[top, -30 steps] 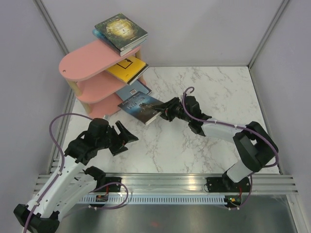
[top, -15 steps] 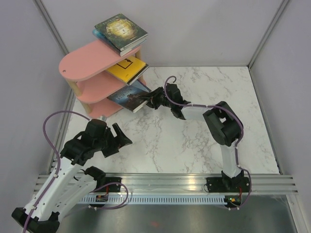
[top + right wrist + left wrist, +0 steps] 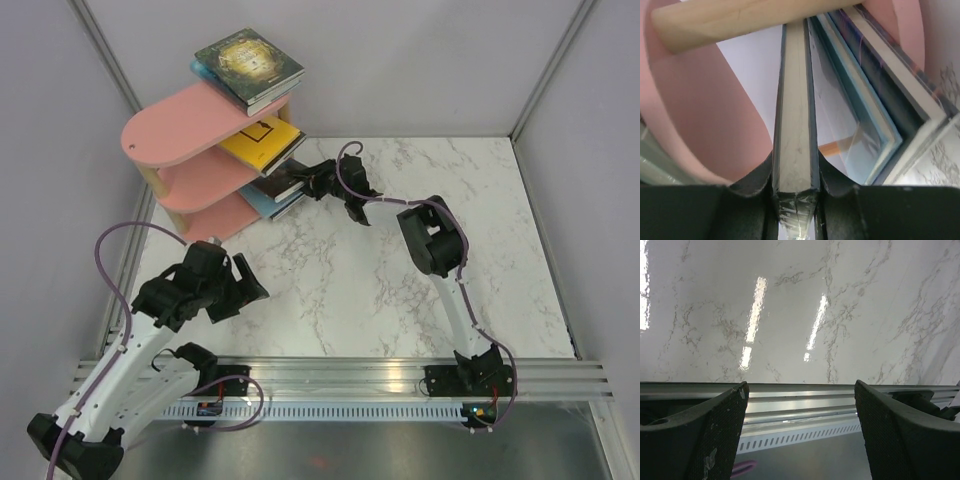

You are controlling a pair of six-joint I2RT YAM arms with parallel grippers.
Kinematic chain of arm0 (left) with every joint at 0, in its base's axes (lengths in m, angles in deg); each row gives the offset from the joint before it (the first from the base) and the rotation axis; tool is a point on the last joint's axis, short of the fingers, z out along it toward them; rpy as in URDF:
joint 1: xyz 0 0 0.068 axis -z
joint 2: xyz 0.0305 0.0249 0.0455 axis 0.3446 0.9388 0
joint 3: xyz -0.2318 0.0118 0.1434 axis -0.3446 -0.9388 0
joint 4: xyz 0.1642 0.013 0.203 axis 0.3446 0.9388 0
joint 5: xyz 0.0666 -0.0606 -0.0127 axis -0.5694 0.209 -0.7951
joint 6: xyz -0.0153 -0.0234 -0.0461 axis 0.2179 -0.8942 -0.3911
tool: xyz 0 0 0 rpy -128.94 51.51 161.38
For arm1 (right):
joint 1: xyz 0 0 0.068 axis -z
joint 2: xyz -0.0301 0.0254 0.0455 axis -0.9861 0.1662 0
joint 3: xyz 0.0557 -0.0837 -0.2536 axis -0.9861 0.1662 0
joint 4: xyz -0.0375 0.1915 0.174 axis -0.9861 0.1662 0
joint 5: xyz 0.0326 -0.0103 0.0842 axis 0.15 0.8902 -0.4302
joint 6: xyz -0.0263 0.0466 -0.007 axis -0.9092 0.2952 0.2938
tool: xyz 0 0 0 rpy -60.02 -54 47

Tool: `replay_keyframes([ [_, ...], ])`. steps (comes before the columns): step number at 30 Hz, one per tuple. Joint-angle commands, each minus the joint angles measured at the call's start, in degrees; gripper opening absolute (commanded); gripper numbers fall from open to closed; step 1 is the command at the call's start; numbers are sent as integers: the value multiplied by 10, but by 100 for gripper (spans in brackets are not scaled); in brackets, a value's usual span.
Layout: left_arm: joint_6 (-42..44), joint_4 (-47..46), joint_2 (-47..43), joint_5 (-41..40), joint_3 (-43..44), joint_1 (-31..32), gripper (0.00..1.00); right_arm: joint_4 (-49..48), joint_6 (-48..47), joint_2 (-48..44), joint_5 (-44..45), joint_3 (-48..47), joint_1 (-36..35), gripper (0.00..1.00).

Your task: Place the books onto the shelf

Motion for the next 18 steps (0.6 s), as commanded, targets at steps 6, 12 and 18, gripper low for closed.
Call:
replay_keyframes([
  [6,14,2,21,-26,17,-7,88,-1,-14,68,-17,-159,-1,37],
  [12,-3,2,5,-25,5,-7,88,-14,-24,19,-28,-79,8,68],
  [18,-20,2,-11,-17,-7,-7,87,-22,-36,-38,-52,9,17,72],
])
